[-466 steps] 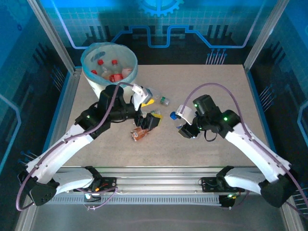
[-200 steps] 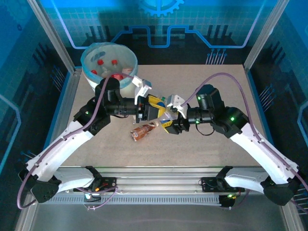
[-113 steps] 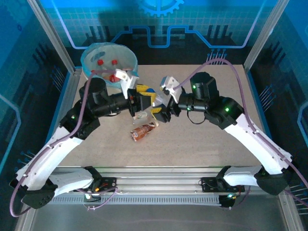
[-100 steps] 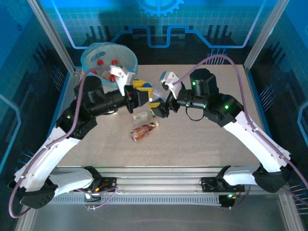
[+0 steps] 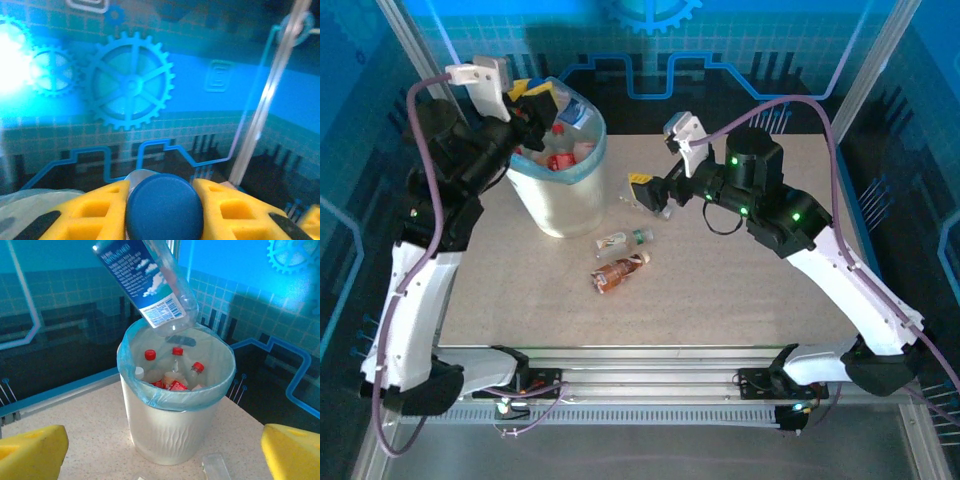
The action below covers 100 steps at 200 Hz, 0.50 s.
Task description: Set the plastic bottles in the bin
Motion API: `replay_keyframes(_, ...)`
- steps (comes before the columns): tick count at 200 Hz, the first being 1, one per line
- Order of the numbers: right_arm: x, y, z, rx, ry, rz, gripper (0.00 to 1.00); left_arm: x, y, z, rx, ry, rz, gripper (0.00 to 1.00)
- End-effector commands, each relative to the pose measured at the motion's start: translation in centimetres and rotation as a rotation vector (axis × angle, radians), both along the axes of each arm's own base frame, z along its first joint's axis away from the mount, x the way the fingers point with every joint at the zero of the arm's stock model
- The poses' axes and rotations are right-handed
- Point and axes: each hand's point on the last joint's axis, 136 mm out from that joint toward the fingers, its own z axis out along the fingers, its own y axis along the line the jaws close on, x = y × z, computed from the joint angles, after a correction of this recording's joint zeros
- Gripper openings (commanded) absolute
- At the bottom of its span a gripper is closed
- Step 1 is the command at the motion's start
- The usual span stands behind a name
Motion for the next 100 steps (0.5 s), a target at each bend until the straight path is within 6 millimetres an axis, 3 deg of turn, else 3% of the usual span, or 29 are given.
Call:
replay_keyframes(1,-0.3,0.7,2.7,0.096,-0.004,0.012,1.00,2.7,2.3,-1.2,0.031,0.045,0.100,0.00)
replay_keyframes(45,0.2,2.7,0.4,0.066,0.078,0.009,1.00,7.5,5.0,-4.2,-0.032,0.151,0.137,0.00)
replay_keyframes(64,0.4,3.6,-1.3,0.041,0.131,0.016,1.00,9.1,5.6,-6.9,-0.030,0.217,0.148,0.00)
replay_keyframes(100,0.9,4.9,-4.6,-0.013,0.218,0.012,1.00,11.0,4.9,-12.5,-0.042,0.378,0.093,0.00)
